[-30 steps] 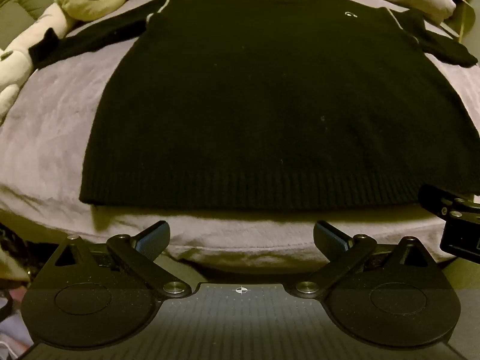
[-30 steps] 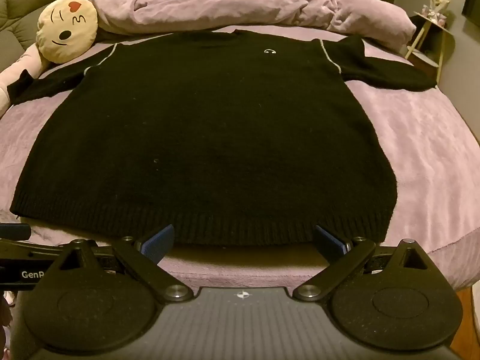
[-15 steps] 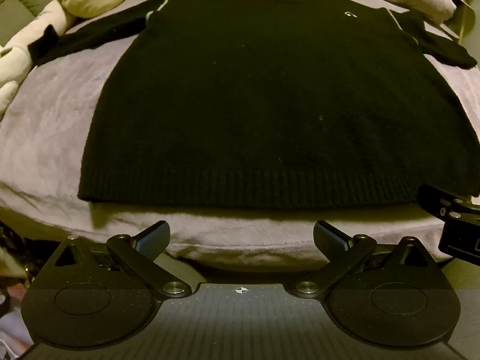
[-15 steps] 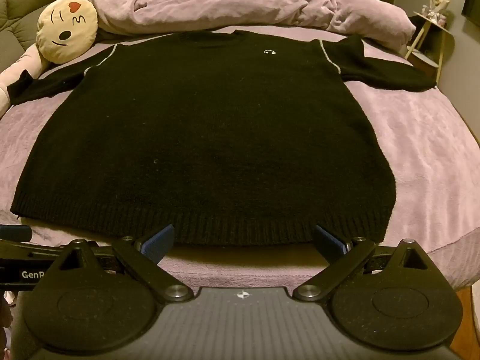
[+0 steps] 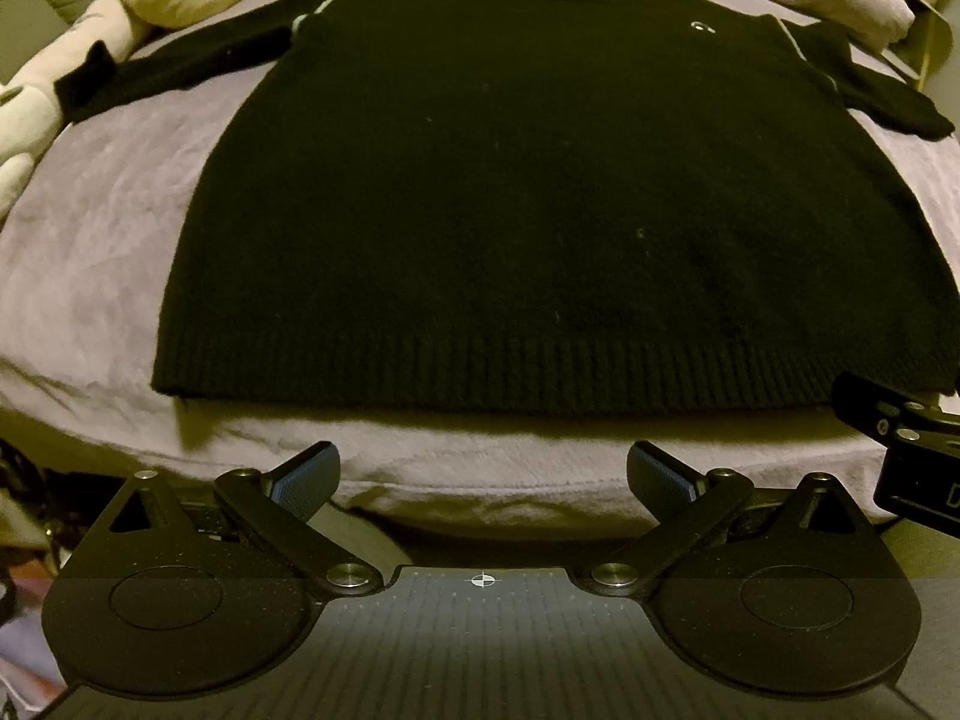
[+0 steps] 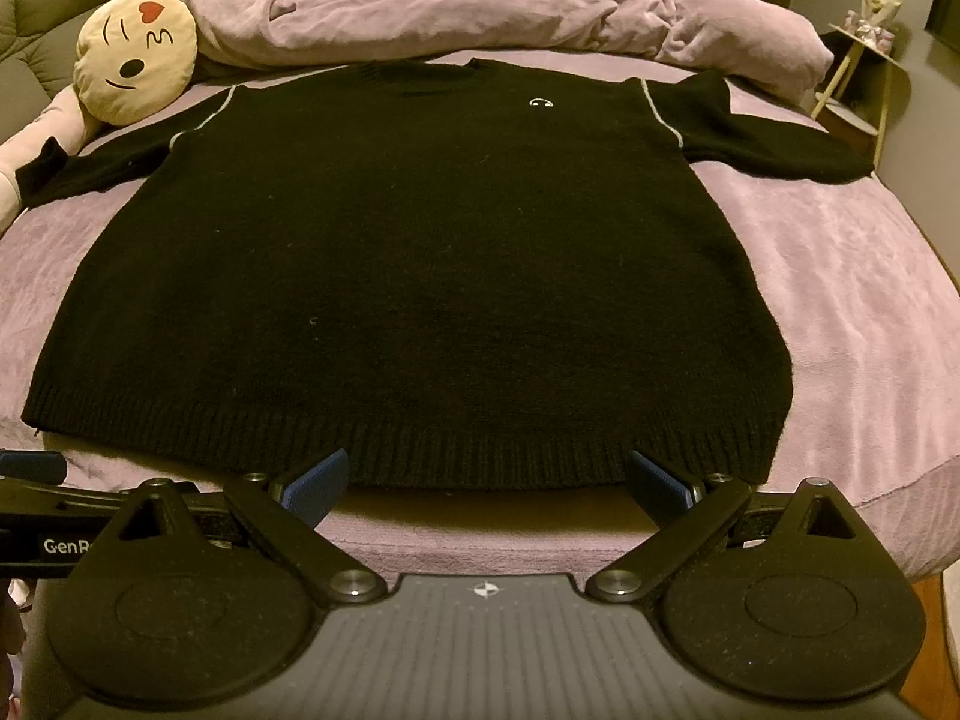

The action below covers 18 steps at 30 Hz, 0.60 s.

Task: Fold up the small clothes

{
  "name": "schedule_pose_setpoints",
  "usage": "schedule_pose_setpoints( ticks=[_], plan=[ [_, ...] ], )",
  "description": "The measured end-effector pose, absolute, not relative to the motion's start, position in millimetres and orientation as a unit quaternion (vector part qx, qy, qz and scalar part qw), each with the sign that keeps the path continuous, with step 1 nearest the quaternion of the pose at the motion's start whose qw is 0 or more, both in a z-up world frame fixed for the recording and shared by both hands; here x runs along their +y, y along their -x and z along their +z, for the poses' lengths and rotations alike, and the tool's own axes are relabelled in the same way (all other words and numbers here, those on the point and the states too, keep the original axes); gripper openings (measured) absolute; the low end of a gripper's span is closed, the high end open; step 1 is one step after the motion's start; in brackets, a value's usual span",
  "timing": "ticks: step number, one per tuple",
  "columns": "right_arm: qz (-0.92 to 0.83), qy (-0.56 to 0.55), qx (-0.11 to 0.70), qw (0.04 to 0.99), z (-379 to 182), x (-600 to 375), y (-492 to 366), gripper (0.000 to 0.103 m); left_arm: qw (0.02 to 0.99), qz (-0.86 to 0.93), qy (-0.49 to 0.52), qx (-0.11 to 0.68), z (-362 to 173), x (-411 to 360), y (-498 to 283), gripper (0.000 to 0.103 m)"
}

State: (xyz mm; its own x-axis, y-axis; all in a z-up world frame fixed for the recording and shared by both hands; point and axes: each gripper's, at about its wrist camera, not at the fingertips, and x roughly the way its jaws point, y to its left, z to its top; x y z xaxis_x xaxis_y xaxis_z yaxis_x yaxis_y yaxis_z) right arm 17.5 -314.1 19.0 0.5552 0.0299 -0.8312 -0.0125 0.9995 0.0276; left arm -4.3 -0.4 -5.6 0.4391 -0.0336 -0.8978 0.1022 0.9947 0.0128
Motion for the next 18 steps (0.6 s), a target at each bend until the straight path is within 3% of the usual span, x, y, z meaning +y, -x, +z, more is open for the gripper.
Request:
schedule_pose_setpoints(
  ticks=[18],
  plan=[
    [0.012,-0.010,0.473,0.881,18.0,-315.1,-17.6,0.099,0.845,-0.039,-0.028,0.532,-5.7,0.3,2.8,0.103]
  ],
)
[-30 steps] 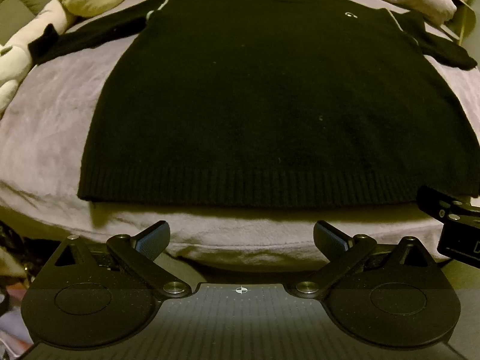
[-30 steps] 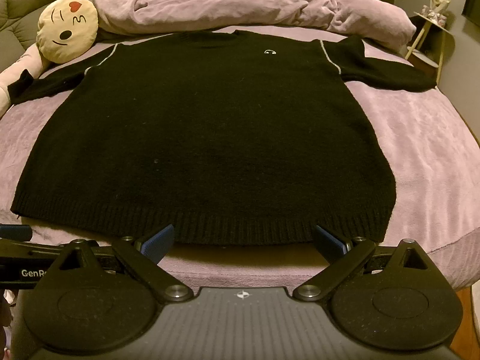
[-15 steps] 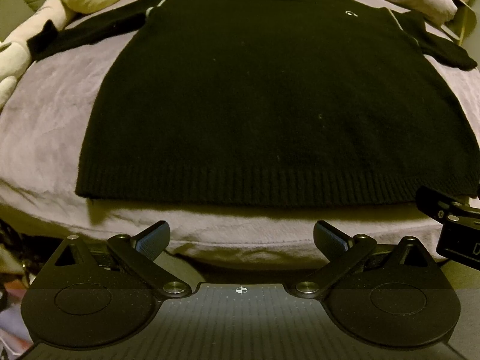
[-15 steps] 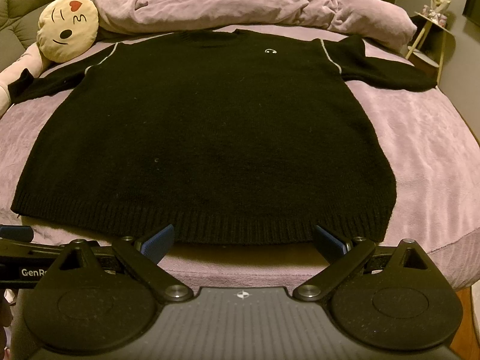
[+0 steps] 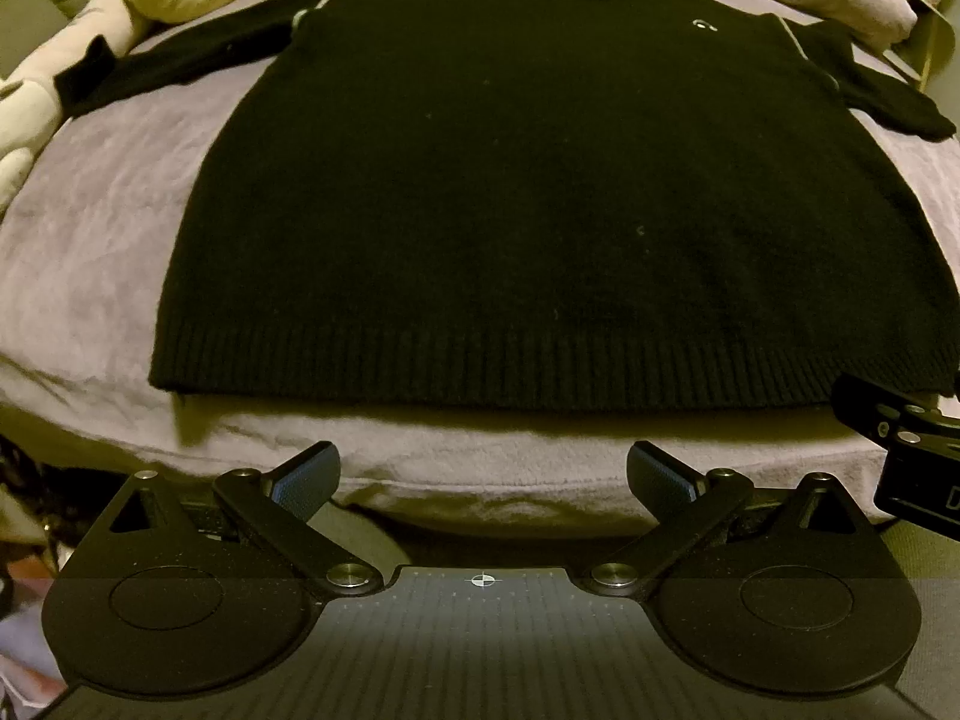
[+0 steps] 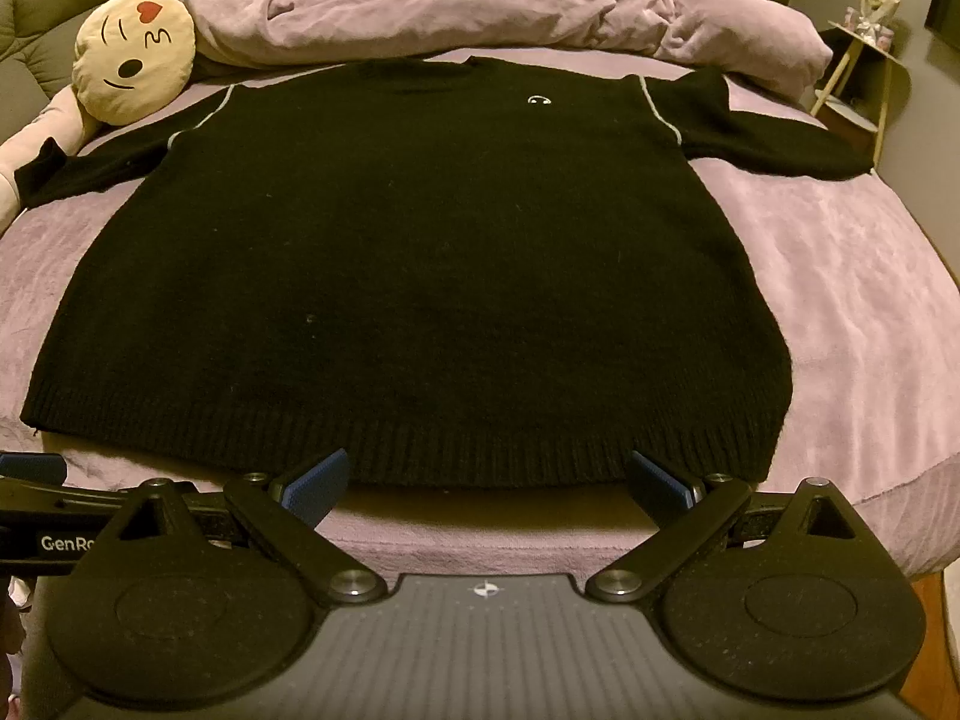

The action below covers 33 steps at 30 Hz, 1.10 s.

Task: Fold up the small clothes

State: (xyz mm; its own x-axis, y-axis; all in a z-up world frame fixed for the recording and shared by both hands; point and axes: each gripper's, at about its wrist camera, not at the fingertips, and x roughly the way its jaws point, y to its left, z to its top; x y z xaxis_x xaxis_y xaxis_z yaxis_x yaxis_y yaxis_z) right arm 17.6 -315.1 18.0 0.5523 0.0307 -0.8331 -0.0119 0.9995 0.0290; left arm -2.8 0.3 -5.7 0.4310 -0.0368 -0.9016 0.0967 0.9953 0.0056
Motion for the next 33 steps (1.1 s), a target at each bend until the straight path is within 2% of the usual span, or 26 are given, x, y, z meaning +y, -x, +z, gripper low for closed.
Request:
schedule_pose_setpoints(
  ticks=[33],
  plan=[
    [0.011,-0.015,0.479,0.877,10.2,-318.2,-17.4,0.099,0.841,-0.042,-0.021,0.538,-7.0,5.7,-1.9,0.103]
  ],
)
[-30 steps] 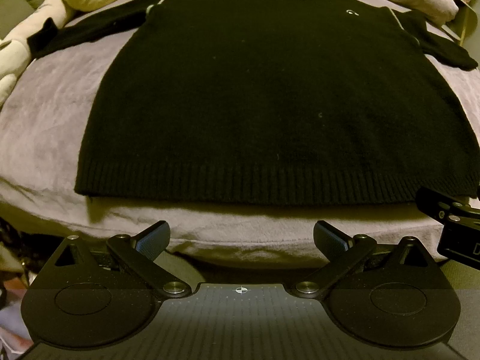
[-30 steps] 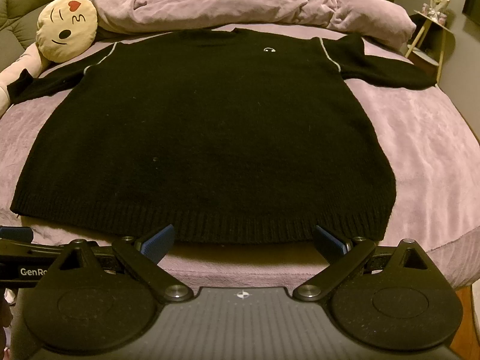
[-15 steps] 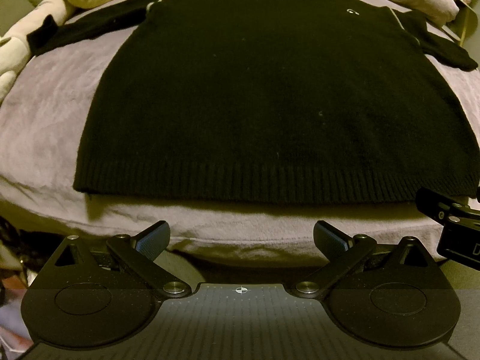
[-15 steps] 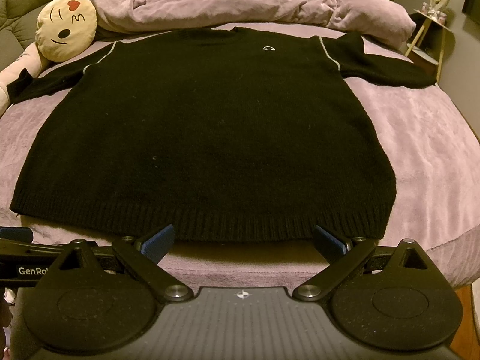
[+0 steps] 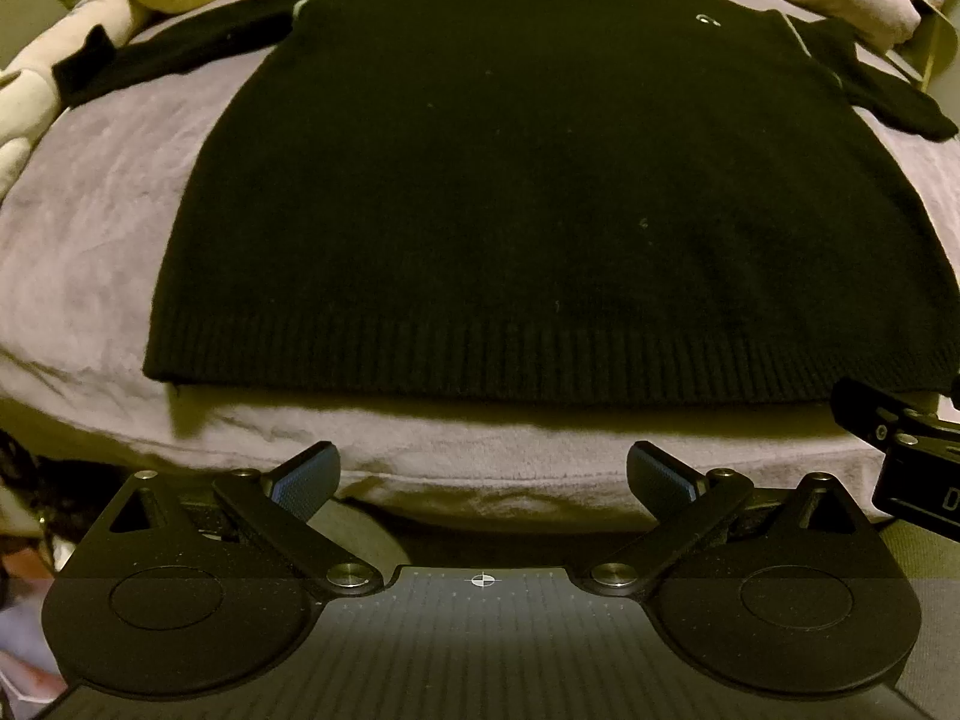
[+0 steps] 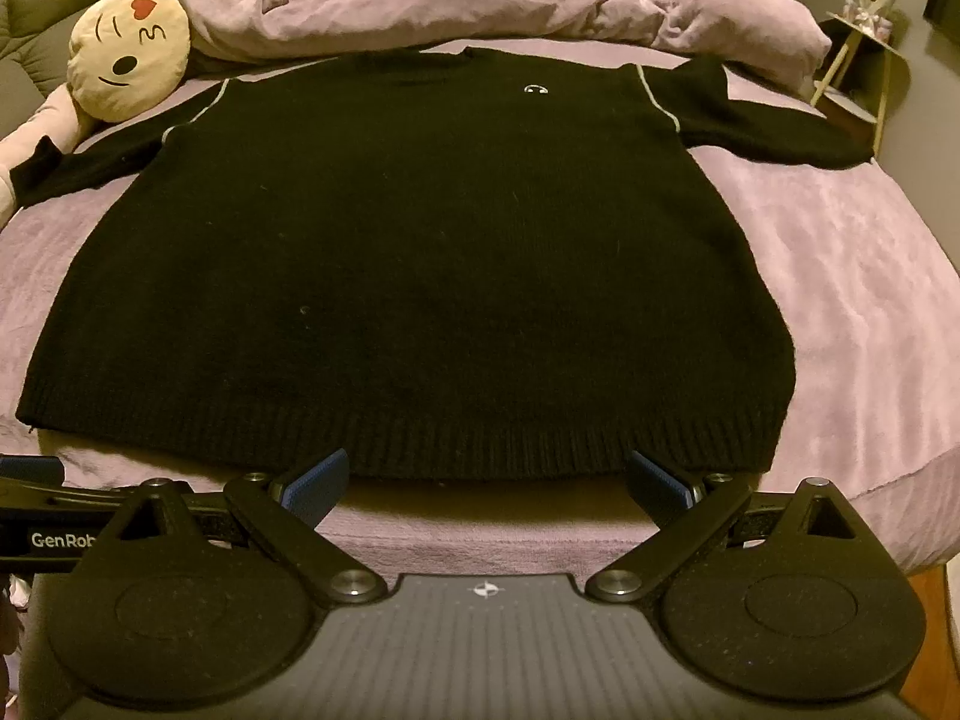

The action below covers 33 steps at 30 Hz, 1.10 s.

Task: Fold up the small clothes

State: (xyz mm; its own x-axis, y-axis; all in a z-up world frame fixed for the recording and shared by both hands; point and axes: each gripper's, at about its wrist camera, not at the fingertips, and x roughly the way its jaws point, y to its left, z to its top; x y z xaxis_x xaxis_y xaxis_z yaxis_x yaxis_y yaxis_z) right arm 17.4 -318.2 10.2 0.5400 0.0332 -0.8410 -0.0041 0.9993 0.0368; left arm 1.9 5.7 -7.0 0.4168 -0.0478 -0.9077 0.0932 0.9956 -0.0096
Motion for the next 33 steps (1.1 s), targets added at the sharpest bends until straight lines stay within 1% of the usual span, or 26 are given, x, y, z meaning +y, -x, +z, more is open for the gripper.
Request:
schedule_pose_setpoints(
  ticks=[33],
  plan=[
    [0.015,-0.044,0.503,0.863,-6,-334,-30,0.099,0.832,-0.035,-0.024,0.553,-18,-1,-12,0.103]
  ],
)
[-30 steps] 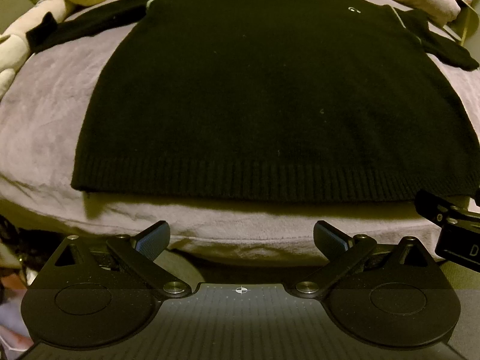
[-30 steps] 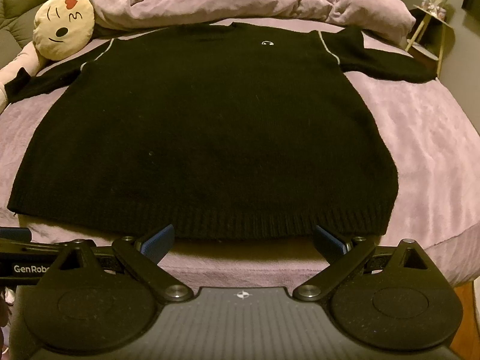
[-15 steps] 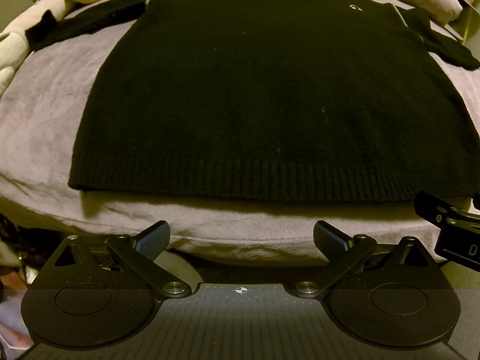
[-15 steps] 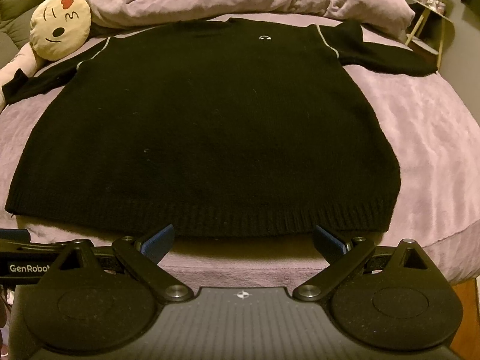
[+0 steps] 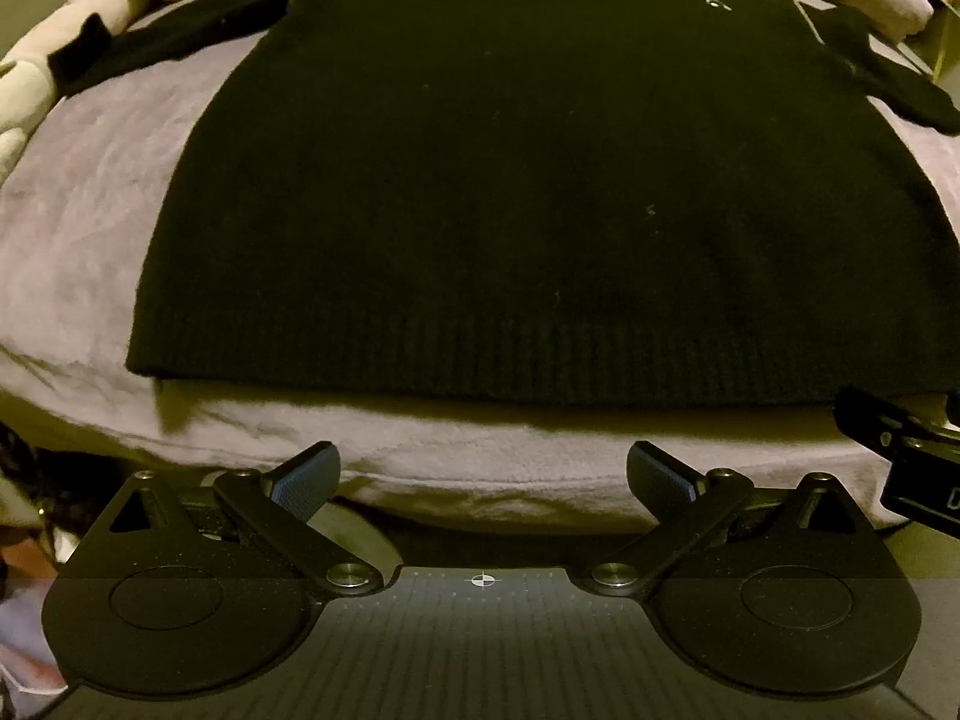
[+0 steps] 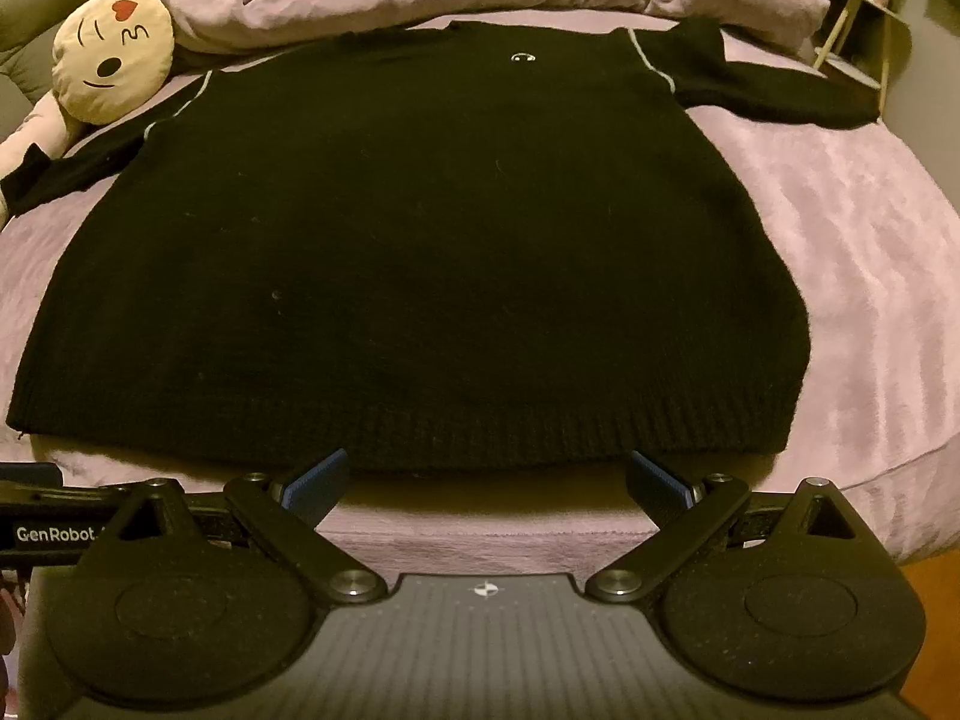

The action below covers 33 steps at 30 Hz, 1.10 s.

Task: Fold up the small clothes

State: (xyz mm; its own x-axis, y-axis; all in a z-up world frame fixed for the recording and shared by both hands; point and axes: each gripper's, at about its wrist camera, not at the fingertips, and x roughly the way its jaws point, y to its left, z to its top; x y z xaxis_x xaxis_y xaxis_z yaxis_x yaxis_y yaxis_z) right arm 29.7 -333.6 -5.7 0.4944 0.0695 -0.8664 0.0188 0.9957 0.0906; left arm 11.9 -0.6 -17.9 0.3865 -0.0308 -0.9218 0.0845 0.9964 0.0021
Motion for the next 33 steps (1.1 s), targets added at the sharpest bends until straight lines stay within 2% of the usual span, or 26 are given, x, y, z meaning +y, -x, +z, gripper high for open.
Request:
schedule_pose_setpoints(
  ticks=[15,20,26,29,33],
  plan=[
    [0.020,-0.113,0.500,0.858,-26,-382,-54,0.099,0.826,-0.035,-0.031,0.562,-21,-20,-33,0.103],
    [0.022,-0.127,0.447,0.885,-26,-405,-69,0.099,0.838,-0.024,-0.006,0.545,-10,-20,-54,0.103],
    [0.011,-0.072,0.377,0.924,-42,-424,-90,0.099,0.854,-0.001,-0.013,0.519,-4,-36,-106,0.103],
    [0.027,-0.096,0.436,0.894,-66,-439,-105,0.099,0.861,0.002,-0.022,0.508,-7,-51,-133,0.103],
    [0.079,-0.075,0.451,0.886,-69,-449,-108,0.099,0.866,0.002,-0.027,0.499,-15,-74,-170,0.103]
  ],
)
